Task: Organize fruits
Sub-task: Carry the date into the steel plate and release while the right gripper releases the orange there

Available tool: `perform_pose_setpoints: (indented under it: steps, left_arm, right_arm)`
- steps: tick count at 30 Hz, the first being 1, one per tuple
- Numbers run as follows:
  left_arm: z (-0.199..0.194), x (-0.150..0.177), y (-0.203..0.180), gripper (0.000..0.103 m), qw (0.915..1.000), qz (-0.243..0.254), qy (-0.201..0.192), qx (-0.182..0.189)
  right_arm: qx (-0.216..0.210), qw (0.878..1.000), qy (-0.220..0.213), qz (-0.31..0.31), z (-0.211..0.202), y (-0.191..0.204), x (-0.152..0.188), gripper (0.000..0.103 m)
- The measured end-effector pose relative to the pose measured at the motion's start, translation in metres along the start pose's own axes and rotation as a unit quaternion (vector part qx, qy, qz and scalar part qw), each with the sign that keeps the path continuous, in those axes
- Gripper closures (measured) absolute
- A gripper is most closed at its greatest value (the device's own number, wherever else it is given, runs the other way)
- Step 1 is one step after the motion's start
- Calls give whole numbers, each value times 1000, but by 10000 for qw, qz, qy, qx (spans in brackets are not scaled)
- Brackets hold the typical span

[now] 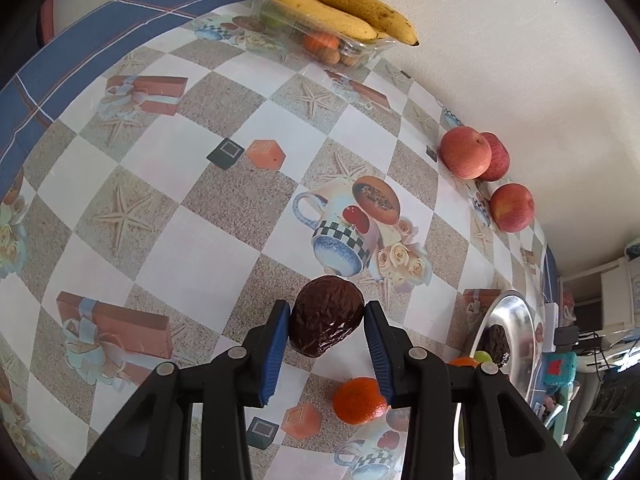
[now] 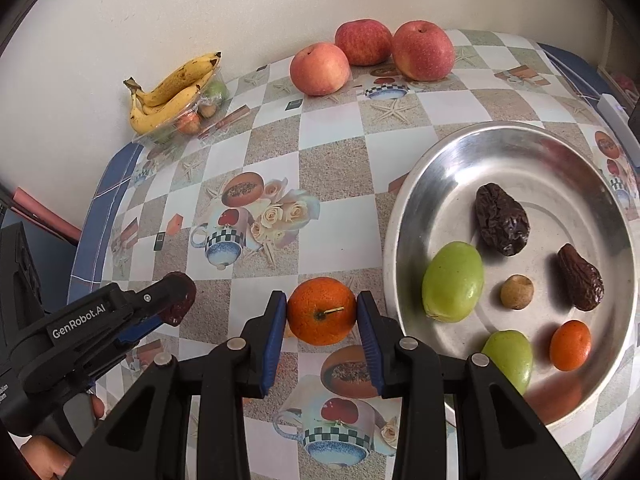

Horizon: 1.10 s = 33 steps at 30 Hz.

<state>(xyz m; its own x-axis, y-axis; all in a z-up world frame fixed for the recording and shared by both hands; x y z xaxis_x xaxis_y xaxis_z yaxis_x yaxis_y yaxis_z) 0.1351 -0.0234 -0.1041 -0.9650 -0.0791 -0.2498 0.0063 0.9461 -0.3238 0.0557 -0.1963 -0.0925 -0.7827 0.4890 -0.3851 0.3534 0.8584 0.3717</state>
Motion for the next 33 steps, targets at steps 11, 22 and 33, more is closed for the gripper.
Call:
perform_pose_setpoints:
  steps: [11,22,33]
  left_arm:
    - [-7,8,-26,62,9991,396,-127,49]
    - [-6,34,-73,62,9939,1080,-72,197]
    - [-7,87,-163,62,9642,2564,-228,635]
  right_arm:
    - [280,9969,-351,645,-33,-49,-15,66]
    - [612,9829,-681,1598,-65,-127,-21,65]
    - [803,9707,-870,2092,-84,-172,-20,65]
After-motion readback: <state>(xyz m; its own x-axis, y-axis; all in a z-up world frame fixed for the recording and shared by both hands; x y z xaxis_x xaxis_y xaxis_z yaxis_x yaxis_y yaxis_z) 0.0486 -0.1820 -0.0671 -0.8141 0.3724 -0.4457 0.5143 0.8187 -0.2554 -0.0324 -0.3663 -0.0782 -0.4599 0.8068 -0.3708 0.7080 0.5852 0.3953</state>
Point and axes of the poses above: each gripper's, at about its wrist camera, not at the fingertips, and z roughly the way its jaws point, y to its left, x to its underside, the point moved 6 cm from there along z, roughly the way its jaws point, and after that the axes turned 6 degrees about -x, right-handed, at the moved point
